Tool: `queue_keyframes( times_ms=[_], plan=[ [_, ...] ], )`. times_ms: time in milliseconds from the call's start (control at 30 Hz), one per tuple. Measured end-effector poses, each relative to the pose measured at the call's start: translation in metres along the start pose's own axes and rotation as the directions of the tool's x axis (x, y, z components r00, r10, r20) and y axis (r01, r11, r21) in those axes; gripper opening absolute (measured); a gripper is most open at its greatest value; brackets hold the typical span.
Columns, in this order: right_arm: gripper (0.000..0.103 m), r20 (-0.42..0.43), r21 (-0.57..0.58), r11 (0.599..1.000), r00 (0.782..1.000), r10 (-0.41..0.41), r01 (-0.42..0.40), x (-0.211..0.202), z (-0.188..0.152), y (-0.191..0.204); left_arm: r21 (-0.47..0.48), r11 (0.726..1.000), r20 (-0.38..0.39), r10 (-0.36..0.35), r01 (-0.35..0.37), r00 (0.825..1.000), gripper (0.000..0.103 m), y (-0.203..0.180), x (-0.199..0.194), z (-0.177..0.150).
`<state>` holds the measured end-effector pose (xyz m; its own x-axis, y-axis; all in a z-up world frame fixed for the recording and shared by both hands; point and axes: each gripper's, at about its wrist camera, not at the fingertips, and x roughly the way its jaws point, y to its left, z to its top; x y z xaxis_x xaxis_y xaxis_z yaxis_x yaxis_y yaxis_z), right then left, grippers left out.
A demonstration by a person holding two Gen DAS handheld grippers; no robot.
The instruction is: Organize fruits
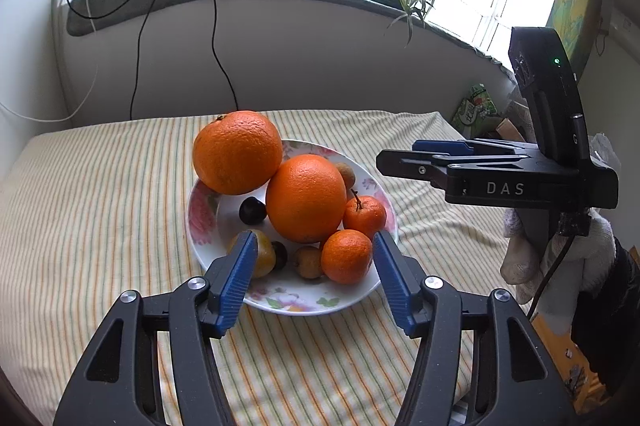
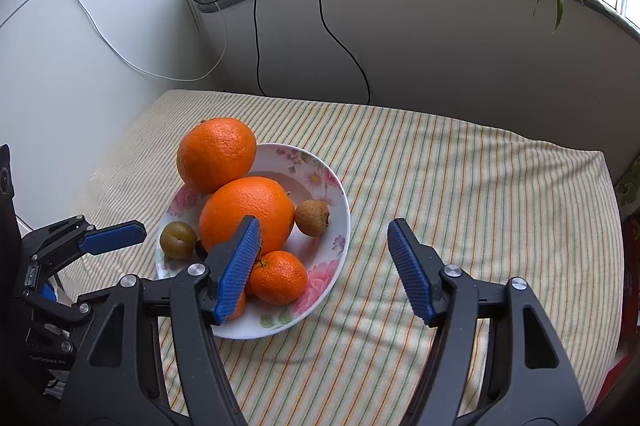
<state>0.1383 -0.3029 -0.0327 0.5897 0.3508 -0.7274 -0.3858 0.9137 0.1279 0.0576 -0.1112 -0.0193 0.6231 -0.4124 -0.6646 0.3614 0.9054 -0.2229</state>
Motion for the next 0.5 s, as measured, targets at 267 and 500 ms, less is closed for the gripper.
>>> queue_keyframes(
  times_ms=[267, 500],
  plan=[
    [0.085, 0.061, 0.031, 0.999, 0.998, -0.022, 0.021, -0.028, -0.014, 0.004, -0.013, 0.998, 0.024, 0.054, -0.054, 0.998, 0.070, 0.007, -0.015, -0.004],
    [0.089, 0.094, 0.040, 0.996, 0.993, -0.077, 0.074, -0.045, -0.037, 0.008, -0.033, 0.993, 0.018, 0.114, -0.113, 0.993, 0.076, 0.016, -0.021, -0.012]
  ],
)
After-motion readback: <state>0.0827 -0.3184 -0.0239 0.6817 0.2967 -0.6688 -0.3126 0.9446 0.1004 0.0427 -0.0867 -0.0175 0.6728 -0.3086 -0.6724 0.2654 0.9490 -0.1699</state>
